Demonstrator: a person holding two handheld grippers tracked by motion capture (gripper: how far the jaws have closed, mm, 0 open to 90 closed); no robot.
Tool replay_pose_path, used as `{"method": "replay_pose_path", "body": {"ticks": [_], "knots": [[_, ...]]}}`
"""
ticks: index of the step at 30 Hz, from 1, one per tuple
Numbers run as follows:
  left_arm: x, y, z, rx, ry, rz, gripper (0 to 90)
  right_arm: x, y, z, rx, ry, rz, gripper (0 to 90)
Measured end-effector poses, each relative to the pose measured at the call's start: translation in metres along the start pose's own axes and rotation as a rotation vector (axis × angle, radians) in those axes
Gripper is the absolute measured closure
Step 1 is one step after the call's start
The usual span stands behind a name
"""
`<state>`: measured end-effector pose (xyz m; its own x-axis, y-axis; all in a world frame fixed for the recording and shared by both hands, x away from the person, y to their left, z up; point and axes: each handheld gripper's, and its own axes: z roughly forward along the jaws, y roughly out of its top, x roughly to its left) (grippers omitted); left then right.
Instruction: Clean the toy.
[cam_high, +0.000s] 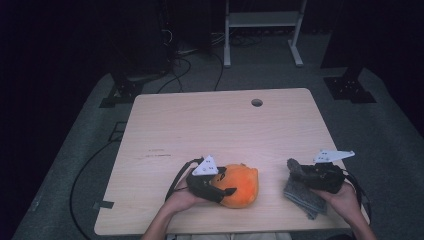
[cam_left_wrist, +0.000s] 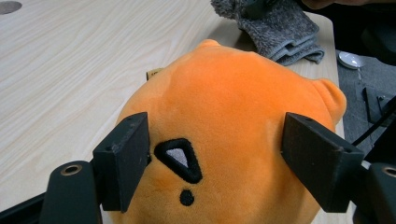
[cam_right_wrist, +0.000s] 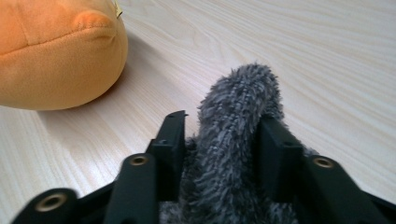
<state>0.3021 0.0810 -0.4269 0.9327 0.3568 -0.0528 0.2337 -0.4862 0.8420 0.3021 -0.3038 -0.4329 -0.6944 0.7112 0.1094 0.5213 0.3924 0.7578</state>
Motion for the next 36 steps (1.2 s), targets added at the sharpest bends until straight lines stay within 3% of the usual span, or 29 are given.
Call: {"method": "replay_pose_path", "body": {"ticks": [5,7,13,20,24,28,33,36], "knots": [[0.0,0.0,0.0,-0.003,-0.002,-0.001,23.7,0.005,0.008,0.003,-0.02,-0.017,-0.033,48.1],[0.0,0.0,0.0,-0.005,0.0,-0.001,23.3,0.005,0.011,0.006,-0.04,0.004,-0.017,46.9],[-0.001,0.001,-0.001,0.0,0.004,0.007,22.5,0.008,0.017,0.016,-0.027,-0.006,-0.044,45.3],[-0.001,0.003,-0.002,-0.006,-0.001,0.002,20.7,-0.006,0.004,0.025,0.031,-0.005,-0.005,43.8],[-0.004,0.009,-0.006,-0.031,-0.006,0.018,18.0,-0.007,0.004,0.017,-0.013,0.011,0.011,43.3],[-0.006,0.016,-0.007,-0.056,-0.006,0.043,16.4,-0.003,0.007,0.015,-0.04,0.024,0.004,42.7],[-0.003,0.025,-0.002,-0.072,0.005,0.052,14.5,0.006,0.012,0.019,-0.035,0.05,-0.027,41.8],[0.0,0.031,0.004,-0.054,0.003,0.055,14.5,0.01,0.014,0.021,-0.035,0.063,-0.042,41.6]]}}
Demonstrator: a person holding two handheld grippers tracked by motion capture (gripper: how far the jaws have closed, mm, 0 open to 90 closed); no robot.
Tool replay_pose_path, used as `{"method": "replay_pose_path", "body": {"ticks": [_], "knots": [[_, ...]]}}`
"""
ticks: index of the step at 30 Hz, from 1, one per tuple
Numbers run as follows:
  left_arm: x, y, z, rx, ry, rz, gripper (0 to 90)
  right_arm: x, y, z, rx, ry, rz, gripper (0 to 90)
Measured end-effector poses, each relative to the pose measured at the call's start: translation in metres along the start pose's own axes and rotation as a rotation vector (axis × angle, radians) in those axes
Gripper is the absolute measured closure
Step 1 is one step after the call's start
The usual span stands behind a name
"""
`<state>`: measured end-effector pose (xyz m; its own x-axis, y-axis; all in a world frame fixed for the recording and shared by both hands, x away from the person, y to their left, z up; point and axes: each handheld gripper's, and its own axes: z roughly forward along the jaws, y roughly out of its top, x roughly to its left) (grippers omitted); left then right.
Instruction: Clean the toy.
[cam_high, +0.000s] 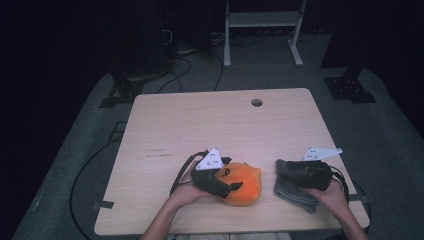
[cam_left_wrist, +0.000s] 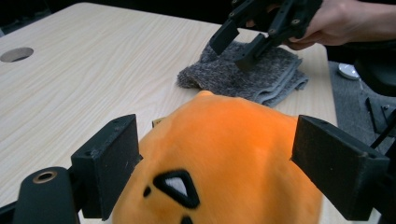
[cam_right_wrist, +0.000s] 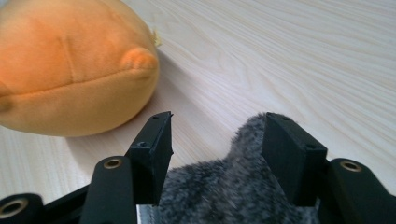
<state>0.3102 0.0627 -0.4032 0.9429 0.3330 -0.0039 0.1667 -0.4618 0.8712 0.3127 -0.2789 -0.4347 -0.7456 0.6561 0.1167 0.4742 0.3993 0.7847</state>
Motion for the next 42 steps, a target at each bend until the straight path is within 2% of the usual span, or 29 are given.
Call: {"method": "replay_pose_path", "body": {"ticks": [3,5,6,7,8,9,11,13,14,15,17,20,21,22,23,25,27,28,32,34,37,40,42], "knots": [[0.001,0.003,0.01,0.025,-0.019,-0.009,14.6,0.002,0.002,0.001,-0.005,0.014,-0.005,41.4],[0.001,0.002,0.018,0.071,-0.03,-0.006,21.8,0.003,0.003,0.0,-0.008,0.024,-0.008,41.2],[0.002,0.0,0.023,0.095,-0.036,-0.025,22.8,0.004,0.004,0.0,-0.008,0.04,-0.002,41.2],[0.003,-0.004,0.026,0.1,-0.049,-0.052,24.8,0.005,0.004,-0.001,-0.01,0.054,-0.004,41.2],[0.002,-0.007,0.028,0.1,-0.044,-0.069,29.2,0.007,0.005,-0.001,-0.01,0.054,-0.012,41.2],[0.001,-0.008,0.029,0.109,-0.035,-0.068,35.7,0.008,0.006,-0.002,-0.012,0.056,-0.015,41.2],[-0.005,-0.007,0.029,0.138,-0.031,-0.038,48.9,0.009,0.006,-0.003,-0.019,0.061,-0.011,41.0],[-0.014,-0.004,0.027,0.141,0.008,0.006,54.0,0.008,0.007,-0.004,-0.032,0.071,0.003,40.4],[-0.018,-0.002,0.026,0.143,0.016,0.024,54.8,0.007,0.008,-0.004,-0.041,0.082,0.01,40.3],[-0.02,0.0,0.023,0.125,0.026,0.026,55.6,0.007,0.009,-0.006,-0.052,0.094,0.019,40.4],[-0.018,0.003,0.02,0.101,0.026,0.017,57.0,0.007,0.011,-0.007,-0.072,0.098,0.018,40.3],[-0.008,0.006,0.017,0.07,0.057,-0.012,57.7,0.007,0.013,-0.008,-0.082,0.092,0.02,39.8],[-0.004,0.007,0.017,0.056,0.077,-0.028,57.7,0.007,0.013,-0.008,-0.084,0.087,0.024,39.4],[0.002,0.008,0.017,0.056,0.119,-0.016,57.8,0.006,0.013,-0.008,-0.088,0.09,0.029,38.6],[0.002,0.008,0.017,0.056,0.119,-0.016,58.0,0.006,0.013,-0.008,-0.088,0.09,0.029,38.6],[0.01,0.009,0.018,0.042,0.168,-0.028,58.2,0.004,0.012,-0.006,-0.084,0.096,0.039,37.5],[0.017,0.012,0.018,0.021,0.196,-0.04,58.6,0.004,0.012,-0.005,-0.078,0.098,0.044,37.0],[0.02,0.013,0.018,0.01,0.211,-0.039,58.7,0.003,0.012,-0.004,-0.077,0.099,0.042,36.9],[0.033,0.02,0.025,0.019,0.283,-0.013,58.8,0.003,0.012,-0.003,-0.07,0.098,0.044,36.4],[0.039,0.021,0.029,0.01,0.31,-0.023,58.8,0.003,0.012,-0.003,-0.07,0.093,0.041,36.3],[0.046,0.019,0.033,0.009,0.315,-0.045,58.4,0.001,0.011,-0.003,-0.073,0.088,0.044,35.8],[0.048,0.013,0.036,0.036,0.305,-0.04,56.5,0.0,0.01,-0.004,-0.072,0.084,0.048,35.5],[0.048,0.011,0.035,0.02,0.292,-0.061,53.6,-0.001,0.009,-0.004,-0.071,0.079,0.046,35.5]]}}
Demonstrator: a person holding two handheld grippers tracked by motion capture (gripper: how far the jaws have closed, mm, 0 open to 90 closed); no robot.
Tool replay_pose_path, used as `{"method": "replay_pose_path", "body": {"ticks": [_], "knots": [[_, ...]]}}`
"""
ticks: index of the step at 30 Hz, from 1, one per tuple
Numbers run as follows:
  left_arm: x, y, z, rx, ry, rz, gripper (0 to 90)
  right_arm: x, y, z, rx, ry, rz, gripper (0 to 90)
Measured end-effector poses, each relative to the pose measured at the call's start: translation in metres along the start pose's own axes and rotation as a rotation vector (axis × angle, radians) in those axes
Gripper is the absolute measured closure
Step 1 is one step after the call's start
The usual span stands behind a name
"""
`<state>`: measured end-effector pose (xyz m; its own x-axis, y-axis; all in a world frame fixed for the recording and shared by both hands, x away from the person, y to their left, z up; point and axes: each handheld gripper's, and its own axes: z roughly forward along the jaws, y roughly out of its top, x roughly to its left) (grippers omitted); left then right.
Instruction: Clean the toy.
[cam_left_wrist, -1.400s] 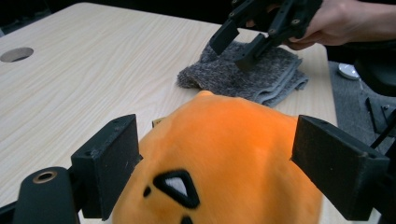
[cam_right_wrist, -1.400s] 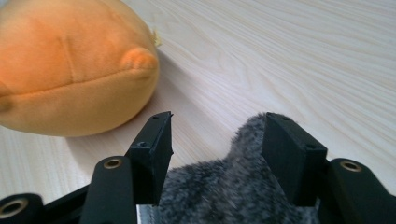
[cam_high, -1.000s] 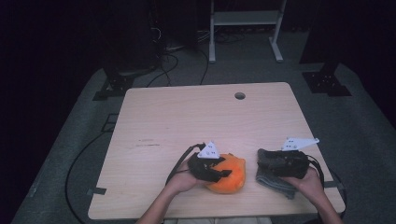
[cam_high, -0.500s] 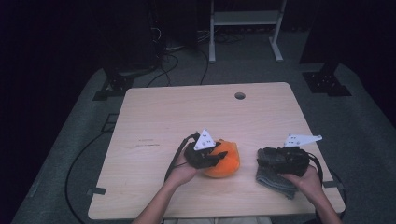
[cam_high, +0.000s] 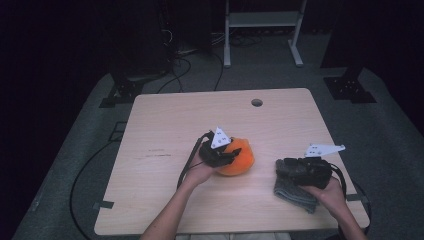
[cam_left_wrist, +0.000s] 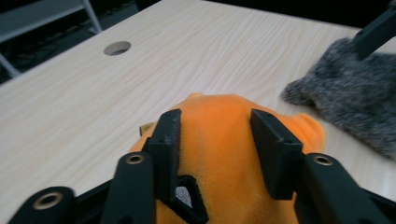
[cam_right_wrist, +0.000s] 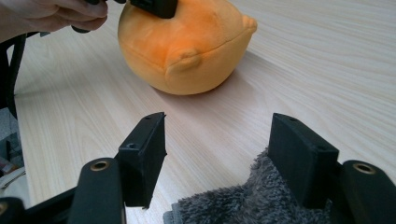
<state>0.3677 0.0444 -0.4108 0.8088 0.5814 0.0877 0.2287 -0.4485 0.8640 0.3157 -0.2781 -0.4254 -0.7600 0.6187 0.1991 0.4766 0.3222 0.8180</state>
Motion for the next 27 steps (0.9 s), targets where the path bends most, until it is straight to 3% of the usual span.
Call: {"method": "replay_pose_path", "body": {"ticks": [6,8,14,27], "knots": [[0.0,0.003,-0.007,0.004,0.005,-0.024,34.3,0.001,0.001,-0.001,-0.006,-0.007,0.002,35.1],[-0.001,0.003,-0.011,-0.01,-0.002,-0.035,29.8,0.001,0.0,-0.002,-0.006,-0.009,0.004,34.9],[-0.003,0.002,-0.02,0.006,-0.014,-0.039,19.5,-0.001,0.0,-0.003,-0.007,-0.016,0.012,34.4],[-0.005,-0.006,-0.047,-0.03,-0.03,-0.049,15.6,-0.002,-0.003,-0.005,-0.004,-0.028,0.017,33.0]]}}
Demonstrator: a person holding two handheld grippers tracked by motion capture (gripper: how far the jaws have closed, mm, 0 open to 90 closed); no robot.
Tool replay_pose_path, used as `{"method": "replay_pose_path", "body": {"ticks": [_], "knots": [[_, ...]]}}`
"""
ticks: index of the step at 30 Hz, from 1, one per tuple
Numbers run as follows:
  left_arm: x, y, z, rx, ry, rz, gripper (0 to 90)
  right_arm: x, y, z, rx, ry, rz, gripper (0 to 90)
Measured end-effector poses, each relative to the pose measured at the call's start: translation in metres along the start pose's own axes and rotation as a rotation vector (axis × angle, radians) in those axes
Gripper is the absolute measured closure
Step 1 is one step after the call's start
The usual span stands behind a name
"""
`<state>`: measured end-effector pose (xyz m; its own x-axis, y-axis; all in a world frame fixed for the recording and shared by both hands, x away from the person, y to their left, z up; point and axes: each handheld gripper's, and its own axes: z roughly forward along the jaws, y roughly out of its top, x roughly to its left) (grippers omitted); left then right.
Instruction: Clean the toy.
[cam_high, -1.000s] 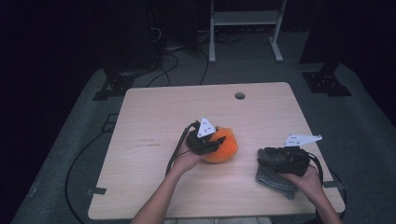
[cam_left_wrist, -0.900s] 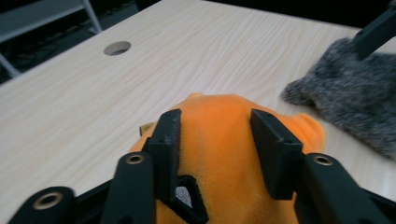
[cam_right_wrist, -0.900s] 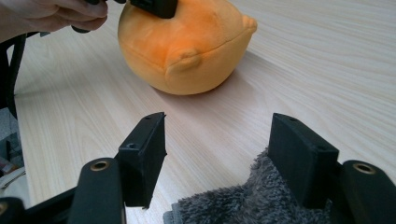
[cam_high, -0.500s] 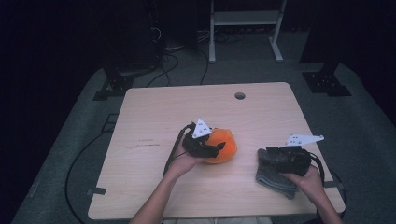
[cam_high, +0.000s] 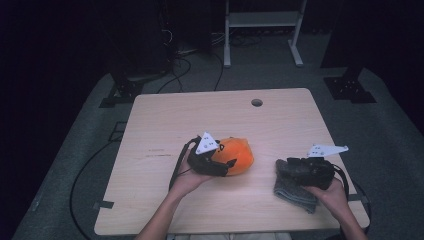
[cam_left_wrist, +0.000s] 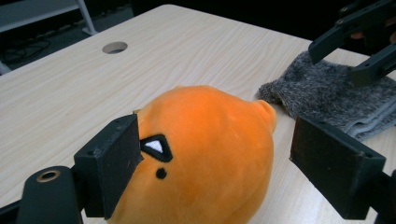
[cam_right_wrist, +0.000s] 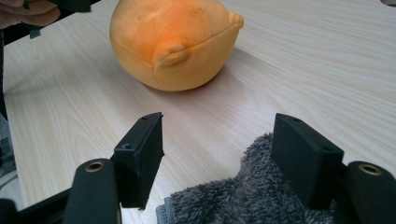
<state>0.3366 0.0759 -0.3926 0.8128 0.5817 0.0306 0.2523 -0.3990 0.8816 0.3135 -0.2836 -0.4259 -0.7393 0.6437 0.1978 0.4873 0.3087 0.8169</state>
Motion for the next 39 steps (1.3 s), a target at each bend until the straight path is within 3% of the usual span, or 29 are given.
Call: {"method": "replay_pose_path", "body": {"ticks": [9,14,29,39], "knots": [[0.001,-0.005,-0.013,-0.01,0.007,-0.003,15.1,0.001,0.0,0.002,0.007,-0.003,-0.002,32.0],[0.001,-0.01,-0.016,-0.019,0.009,-0.026,14.7,0.001,0.0,0.002,0.008,-0.004,0.001,32.0],[0.002,-0.026,-0.03,-0.008,0.021,-0.034,14.3,0.001,-0.001,0.001,0.009,-0.005,0.004,31.8],[0.009,-0.044,-0.045,-0.016,0.043,-0.073,14.3,0.001,-0.001,0.001,0.0,-0.009,0.005,31.6]]}}
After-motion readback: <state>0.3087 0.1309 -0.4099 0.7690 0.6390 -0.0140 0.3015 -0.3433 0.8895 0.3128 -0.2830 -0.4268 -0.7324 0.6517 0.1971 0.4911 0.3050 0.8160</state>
